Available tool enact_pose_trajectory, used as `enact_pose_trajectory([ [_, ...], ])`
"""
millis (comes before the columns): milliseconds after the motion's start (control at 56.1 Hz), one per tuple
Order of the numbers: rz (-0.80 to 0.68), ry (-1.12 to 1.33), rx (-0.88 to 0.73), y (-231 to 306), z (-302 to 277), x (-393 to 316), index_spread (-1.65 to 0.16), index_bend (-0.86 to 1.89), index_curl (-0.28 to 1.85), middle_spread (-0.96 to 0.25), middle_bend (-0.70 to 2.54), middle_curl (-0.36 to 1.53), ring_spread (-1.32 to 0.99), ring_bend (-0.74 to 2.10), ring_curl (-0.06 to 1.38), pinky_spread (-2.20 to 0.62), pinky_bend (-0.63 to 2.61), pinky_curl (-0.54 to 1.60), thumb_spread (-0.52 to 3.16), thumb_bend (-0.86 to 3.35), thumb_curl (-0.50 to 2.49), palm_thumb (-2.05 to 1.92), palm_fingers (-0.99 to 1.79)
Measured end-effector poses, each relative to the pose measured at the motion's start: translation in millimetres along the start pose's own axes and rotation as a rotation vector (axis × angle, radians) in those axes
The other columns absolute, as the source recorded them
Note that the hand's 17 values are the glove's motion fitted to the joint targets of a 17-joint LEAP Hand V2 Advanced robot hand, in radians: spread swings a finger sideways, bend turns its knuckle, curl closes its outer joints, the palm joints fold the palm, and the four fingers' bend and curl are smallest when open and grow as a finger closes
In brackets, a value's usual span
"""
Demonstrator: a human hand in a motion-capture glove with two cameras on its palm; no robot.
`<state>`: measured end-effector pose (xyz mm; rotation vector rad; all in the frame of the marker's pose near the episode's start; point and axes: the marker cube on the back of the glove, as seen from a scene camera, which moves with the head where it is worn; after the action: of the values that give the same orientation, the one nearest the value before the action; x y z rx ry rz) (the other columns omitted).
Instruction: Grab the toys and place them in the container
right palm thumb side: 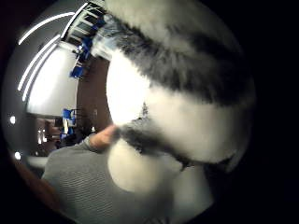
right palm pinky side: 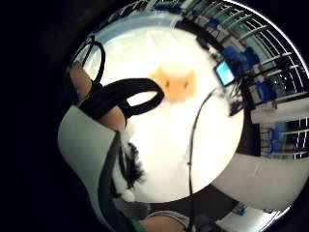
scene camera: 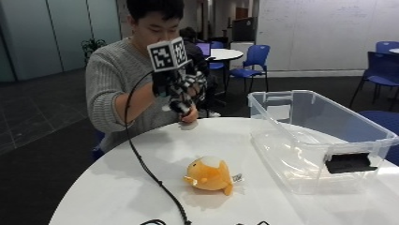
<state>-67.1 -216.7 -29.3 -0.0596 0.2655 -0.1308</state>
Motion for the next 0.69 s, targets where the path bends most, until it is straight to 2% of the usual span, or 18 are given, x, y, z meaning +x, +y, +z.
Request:
enact_pose_trajectory([
  [160,-0.064,-0.024,0.06,-61,-53,-14,-0.39,0.2,0.52,-0.35,0.77,0.65,-0.48,0.98,0.45,-0.31,0.99,0.35,0.81,0.07,0.72,0.62,0.74],
  [356,-0.126,-0.193,-0.01,-140,-46,-55,-0.4,0.19,0.59,-0.36,0.76,0.7,-0.48,1.0,0.47,-0.31,1.0,0.36,0.78,0.04,0.78,0.62,0.71],
  [463,-0.074,-0.177,-0.003,-227,-21,-105,-0.41,0.19,0.62,-0.37,0.77,0.73,-0.48,1.0,0.48,-0.3,0.99,0.35,0.78,0.03,0.81,0.62,0.68],
  [552,-0.063,0.072,-0.041,-289,20,-138,-0.41,0.19,0.64,-0.37,0.77,0.75,-0.48,1.0,0.48,-0.29,0.99,0.35,0.78,0.02,0.83,0.62,0.67],
  [695,-0.141,0.023,-0.148,-330,69,-182,-0.42,0.19,0.68,-0.38,0.77,0.78,-0.48,1.01,0.49,-0.28,0.99,0.35,0.78,0.0,0.86,0.63,0.63],
])
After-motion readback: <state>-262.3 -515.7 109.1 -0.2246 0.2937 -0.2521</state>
